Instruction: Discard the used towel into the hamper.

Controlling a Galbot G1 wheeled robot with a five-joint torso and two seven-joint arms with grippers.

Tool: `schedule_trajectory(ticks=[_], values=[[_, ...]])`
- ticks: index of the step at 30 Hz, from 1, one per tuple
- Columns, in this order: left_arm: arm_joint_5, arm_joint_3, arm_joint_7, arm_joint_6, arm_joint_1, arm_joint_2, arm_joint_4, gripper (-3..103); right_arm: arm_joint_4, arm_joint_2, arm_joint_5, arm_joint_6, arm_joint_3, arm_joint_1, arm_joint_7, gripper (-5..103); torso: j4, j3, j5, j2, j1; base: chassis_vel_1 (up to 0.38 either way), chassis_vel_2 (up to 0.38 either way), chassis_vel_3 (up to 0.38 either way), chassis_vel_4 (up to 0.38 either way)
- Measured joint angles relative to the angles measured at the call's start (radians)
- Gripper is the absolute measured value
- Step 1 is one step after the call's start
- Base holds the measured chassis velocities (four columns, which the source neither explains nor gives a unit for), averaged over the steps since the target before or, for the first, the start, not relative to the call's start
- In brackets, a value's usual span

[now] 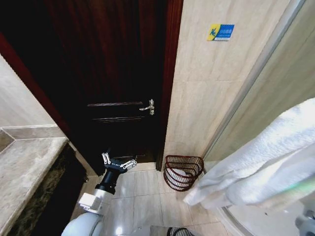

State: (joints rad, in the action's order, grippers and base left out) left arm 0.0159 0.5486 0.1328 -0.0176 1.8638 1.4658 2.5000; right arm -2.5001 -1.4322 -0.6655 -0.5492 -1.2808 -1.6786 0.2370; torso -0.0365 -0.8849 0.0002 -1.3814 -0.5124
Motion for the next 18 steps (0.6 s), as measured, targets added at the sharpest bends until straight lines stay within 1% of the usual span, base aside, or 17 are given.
schedule_trajectory(ticks=[10,12,14,18], values=[[0.0,0.0,0.0,0.0,0.0,0.0,0.0,100,0.0,0.044,-0.011,-0.001,0.011,0.04,-0.01,11,0.0001,0.0,0.0,-0.001,0.0,0.0,0.0,0.0,0.0],[0.0,0.0,0.0,0.0,0.0,0.0,0.0,100,0.0,0.073,-0.012,0.01,0.02,0.069,-0.014,11,0.0,0.0,-0.0003,-0.001,0.0,0.0,0.0,0.0,0.0],[0.0,0.0,0.0,0.0,0.0,0.0,0.0,100,0.001,0.082,-0.013,0.015,0.024,0.08,-0.016,11,0.0,0.0,-0.0004,-0.001,0.0,0.0,0.0,0.0,0.0],[0.0,0.0,0.0,0.0,0.0,0.0,0.0,100,0.035,0.137,-0.018,0.048,0.047,0.144,-0.033,11,-0.0002,0.0,-0.0001,-0.001,-0.001,0.0,0.0,0.0,0.0]])
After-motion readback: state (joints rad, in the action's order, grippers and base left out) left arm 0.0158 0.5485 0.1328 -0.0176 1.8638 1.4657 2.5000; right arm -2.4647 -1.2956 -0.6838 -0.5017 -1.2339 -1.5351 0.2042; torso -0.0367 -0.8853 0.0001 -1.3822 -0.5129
